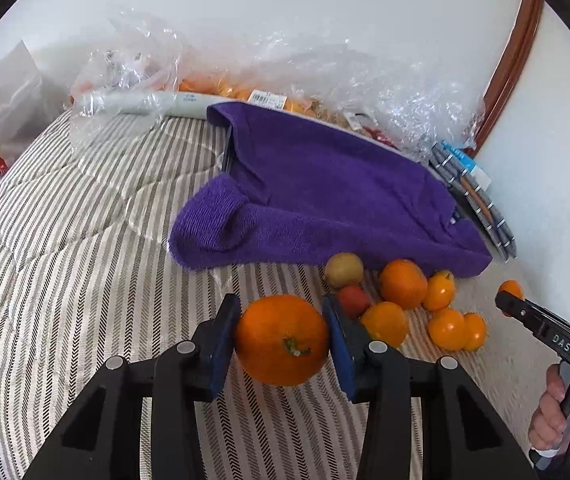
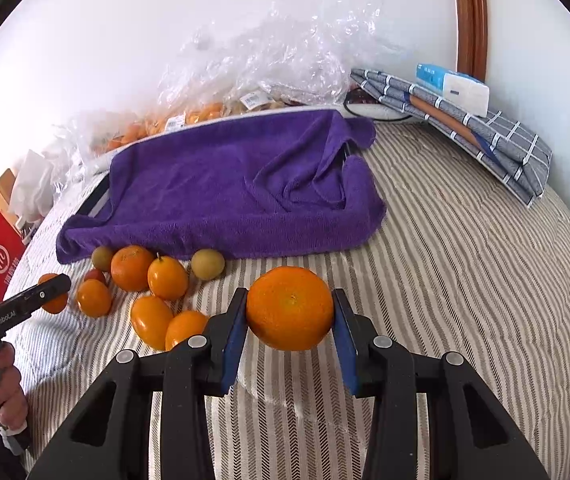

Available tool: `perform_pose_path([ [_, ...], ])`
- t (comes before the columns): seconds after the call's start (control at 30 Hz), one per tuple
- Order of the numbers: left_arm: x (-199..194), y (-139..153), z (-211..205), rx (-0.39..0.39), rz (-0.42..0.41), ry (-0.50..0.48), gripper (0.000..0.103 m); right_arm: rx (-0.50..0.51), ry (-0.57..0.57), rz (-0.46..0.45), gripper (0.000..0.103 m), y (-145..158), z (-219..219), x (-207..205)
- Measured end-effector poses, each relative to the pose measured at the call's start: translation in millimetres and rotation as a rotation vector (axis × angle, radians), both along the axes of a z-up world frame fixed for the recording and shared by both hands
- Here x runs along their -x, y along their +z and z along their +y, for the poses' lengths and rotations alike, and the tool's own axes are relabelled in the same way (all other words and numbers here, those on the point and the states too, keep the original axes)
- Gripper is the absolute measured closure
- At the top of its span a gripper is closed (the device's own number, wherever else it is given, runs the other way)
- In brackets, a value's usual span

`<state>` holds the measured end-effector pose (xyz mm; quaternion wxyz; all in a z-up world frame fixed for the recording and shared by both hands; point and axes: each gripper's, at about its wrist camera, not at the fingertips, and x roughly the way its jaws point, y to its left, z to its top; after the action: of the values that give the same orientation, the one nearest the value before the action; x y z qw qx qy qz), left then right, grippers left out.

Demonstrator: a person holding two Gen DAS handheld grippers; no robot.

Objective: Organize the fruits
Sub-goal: 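Grasp and lift the stemmed orange with the left tool while the right tool grasps an orange, then carry the left tool's orange onto the purple towel and open while the right tool does likewise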

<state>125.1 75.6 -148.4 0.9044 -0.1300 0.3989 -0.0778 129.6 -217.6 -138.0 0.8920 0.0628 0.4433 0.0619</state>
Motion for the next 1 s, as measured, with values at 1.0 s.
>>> perform_pose_path([
  [1.0,-137,30,-16,0.026,-0.036,0.146,0.063,-0.027,0.045,-0.065,0.063,29,8,-155],
])
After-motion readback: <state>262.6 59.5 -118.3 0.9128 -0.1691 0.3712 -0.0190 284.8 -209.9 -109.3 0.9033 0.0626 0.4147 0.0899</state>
